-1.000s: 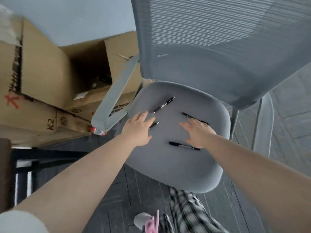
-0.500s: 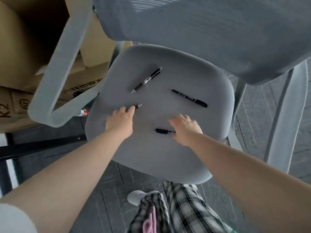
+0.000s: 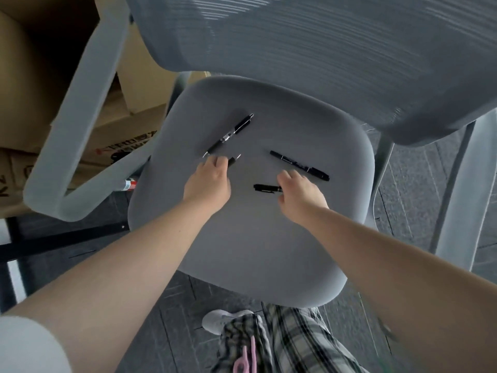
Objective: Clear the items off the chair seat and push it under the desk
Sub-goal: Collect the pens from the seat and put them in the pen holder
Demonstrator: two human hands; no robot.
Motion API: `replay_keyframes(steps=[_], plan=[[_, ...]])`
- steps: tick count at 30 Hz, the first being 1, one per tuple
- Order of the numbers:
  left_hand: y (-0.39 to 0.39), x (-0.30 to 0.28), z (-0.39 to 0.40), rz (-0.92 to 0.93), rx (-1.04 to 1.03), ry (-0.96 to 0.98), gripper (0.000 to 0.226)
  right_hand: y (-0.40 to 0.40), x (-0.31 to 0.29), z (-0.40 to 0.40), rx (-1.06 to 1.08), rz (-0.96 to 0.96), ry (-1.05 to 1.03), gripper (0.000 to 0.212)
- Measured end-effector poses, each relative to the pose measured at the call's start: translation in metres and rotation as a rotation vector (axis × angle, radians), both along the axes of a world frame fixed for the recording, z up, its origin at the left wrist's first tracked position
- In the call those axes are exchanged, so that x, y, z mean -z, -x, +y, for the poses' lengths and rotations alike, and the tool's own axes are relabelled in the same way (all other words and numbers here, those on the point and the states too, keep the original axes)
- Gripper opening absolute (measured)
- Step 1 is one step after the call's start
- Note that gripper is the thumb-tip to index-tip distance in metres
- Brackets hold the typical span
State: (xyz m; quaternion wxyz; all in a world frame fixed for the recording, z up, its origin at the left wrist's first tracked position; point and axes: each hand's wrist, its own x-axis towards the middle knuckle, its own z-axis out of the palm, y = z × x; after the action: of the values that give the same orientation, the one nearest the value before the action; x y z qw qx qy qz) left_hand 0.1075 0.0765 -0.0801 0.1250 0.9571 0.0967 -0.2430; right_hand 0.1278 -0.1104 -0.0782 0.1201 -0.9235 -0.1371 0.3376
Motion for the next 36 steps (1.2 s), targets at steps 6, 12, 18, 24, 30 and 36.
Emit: replay_keyframes(steps=[6, 12, 18, 24, 30, 36], plan=[[-0.044, -0.001, -0.007, -0.061, -0.015, -0.032, 0.041, -0.031, 0.004, -0.009, 0.079, -0.134, 0.036, 0.033], [-0.065, 0.017, -0.010, -0.046, 0.035, -0.057, 0.061, -0.039, 0.021, -0.015, 0.056, -0.135, 0.129, 0.033], [-0.069, 0.032, -0.014, 0.009, 0.047, -0.086, 0.049, -0.038, 0.032, -0.015, 0.036, -0.137, 0.145, 0.034], [-0.049, 0.023, -0.015, 0.062, 0.041, -0.051, 0.029, -0.033, 0.023, -0.008, 0.031, -0.070, 0.173, 0.017], [-0.013, -0.013, 0.002, 0.131, -0.054, 0.130, 0.015, -0.028, -0.005, -0.004, 0.025, 0.130, 0.158, 0.011], [0.029, -0.069, 0.040, 0.126, -0.157, 0.213, 0.011, -0.016, -0.050, 0.028, -0.078, 0.159, 0.123, 0.015]])
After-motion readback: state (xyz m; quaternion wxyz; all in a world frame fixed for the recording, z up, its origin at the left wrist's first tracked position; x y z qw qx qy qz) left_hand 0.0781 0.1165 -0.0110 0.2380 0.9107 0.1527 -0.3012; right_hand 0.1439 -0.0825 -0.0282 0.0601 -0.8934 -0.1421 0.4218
